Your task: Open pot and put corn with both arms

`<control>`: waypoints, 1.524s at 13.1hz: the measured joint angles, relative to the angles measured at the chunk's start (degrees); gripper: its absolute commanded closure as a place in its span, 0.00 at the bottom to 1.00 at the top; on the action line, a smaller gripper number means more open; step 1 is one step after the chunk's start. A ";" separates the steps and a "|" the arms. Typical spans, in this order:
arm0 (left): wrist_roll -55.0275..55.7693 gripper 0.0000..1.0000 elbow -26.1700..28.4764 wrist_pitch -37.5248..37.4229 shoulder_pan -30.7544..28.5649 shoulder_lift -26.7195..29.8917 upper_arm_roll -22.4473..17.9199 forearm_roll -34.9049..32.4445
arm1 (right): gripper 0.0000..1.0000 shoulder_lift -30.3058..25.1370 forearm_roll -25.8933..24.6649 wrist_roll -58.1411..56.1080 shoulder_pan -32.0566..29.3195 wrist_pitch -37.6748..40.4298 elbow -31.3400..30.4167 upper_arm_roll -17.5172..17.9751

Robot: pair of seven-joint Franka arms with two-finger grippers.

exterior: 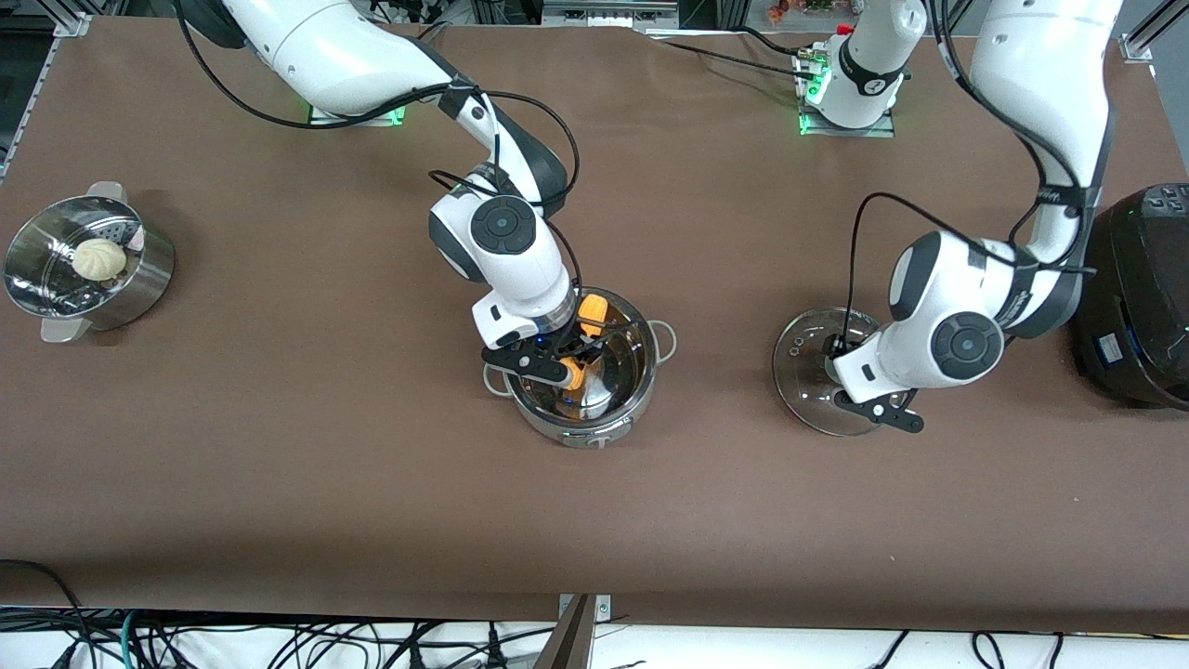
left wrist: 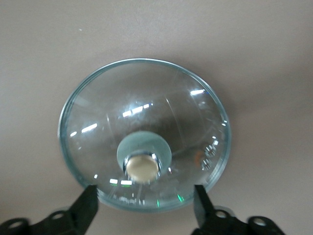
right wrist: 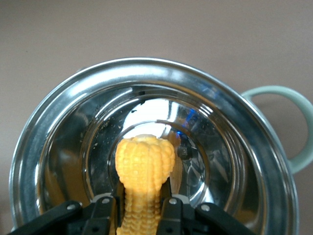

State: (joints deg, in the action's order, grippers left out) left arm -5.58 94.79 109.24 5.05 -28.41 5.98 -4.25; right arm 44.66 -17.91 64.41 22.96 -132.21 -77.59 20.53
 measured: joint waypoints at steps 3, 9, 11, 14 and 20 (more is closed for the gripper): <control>5.15 0.00 -0.33 -6.96 0.01 9.53 0.14 3.10 | 0.00 0.41 -3.46 0.17 0.04 0.06 0.34 -0.04; 8.87 0.00 0.64 -16.96 -1.61 29.49 -0.19 3.24 | 0.00 -10.72 -1.75 -16.68 -3.43 22.93 3.54 -0.47; 8.87 0.00 1.80 -18.97 -2.24 30.55 -0.27 3.24 | 0.00 -14.68 0.70 -28.38 -7.84 29.67 3.48 -1.65; 8.80 0.00 2.08 -19.82 -4.87 30.21 -0.44 3.24 | 0.00 -17.59 6.00 -42.27 -16.49 34.23 3.39 -5.23; 8.86 0.00 -0.26 -19.81 -5.22 29.16 -0.57 3.24 | 0.00 -24.41 9.56 -49.30 -22.37 37.58 -0.60 -12.83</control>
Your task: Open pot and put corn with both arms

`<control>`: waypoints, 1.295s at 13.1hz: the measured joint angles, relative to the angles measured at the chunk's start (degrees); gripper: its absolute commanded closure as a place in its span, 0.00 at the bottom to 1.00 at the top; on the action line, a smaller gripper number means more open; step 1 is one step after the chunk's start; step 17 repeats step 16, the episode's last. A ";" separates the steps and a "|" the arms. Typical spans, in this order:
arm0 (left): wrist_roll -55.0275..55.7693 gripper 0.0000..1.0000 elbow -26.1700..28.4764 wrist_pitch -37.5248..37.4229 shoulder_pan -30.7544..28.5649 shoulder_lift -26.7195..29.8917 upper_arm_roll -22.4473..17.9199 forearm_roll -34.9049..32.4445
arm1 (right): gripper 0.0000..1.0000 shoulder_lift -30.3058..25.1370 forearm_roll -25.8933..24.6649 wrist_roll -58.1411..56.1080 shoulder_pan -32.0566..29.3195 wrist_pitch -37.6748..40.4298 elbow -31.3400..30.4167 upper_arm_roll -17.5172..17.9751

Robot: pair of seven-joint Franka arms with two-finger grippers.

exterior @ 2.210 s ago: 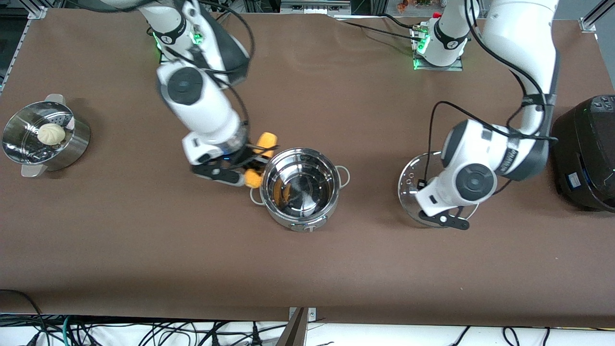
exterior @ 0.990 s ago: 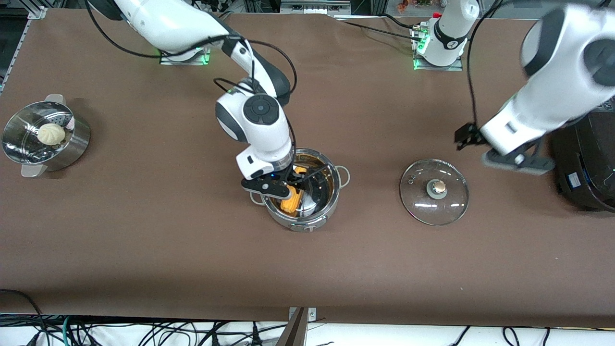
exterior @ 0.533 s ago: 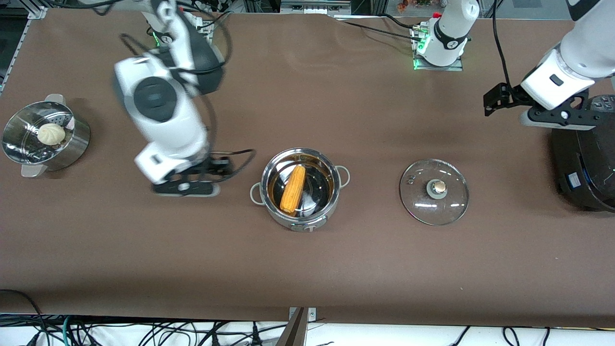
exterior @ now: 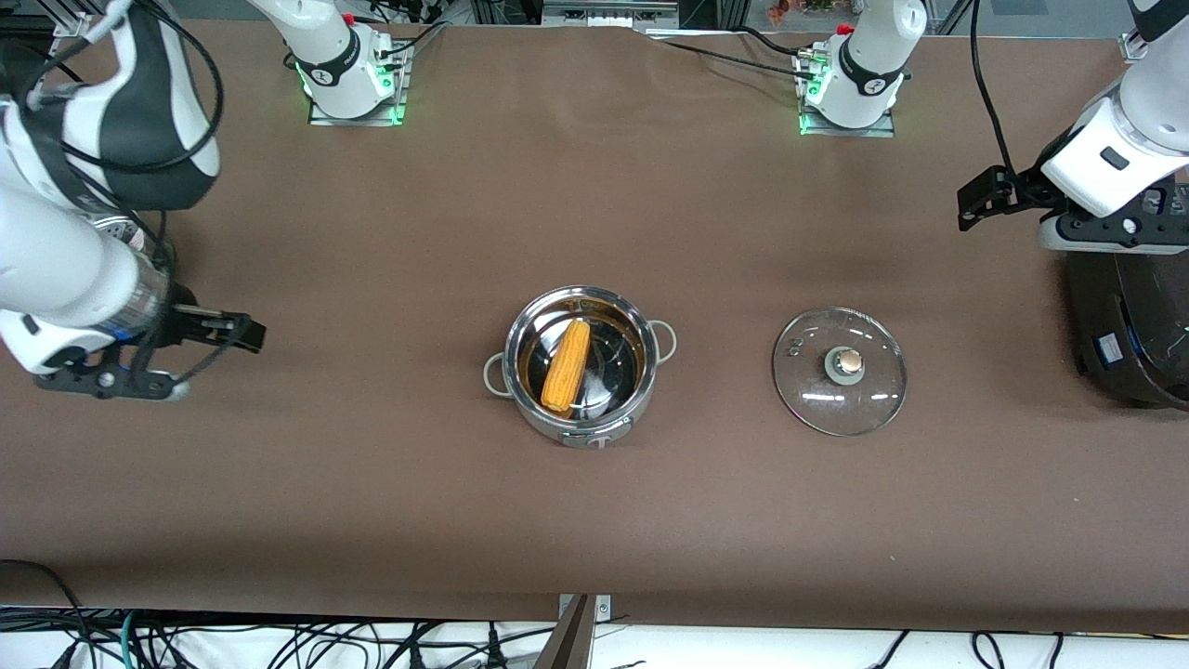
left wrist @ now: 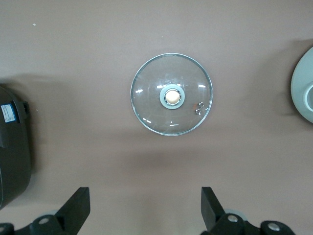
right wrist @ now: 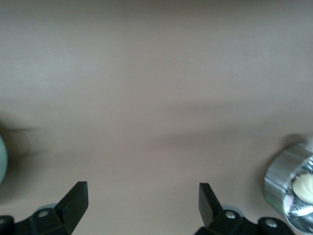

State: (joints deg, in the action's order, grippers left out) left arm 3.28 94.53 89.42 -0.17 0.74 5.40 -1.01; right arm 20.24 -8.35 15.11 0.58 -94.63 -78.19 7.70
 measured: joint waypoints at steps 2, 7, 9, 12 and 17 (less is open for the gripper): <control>0.00 0.00 -0.52 0.00 -0.41 -0.69 -0.07 0.00 | 0.00 -6.21 0.47 -0.26 -3.32 -1.21 -6.77 -0.25; 0.06 0.00 -4.18 0.03 -1.82 -2.90 -0.46 0.00 | 0.00 -18.15 1.91 -8.84 -7.44 -3.40 -17.41 -0.32; 0.06 0.00 -4.63 -0.90 -2.73 -3.45 -0.72 0.00 | 0.00 -18.25 3.19 -9.78 -8.15 -3.48 -17.85 -0.41; 0.01 0.00 -5.03 -2.37 -3.58 -3.48 -0.89 0.00 | 0.00 -16.87 3.35 -10.41 -8.63 -4.06 -17.69 -0.51; 0.01 0.00 -5.19 -2.42 -3.59 -3.48 -0.80 0.00 | 0.00 -16.51 3.37 -10.54 -8.89 -4.09 -17.65 -1.12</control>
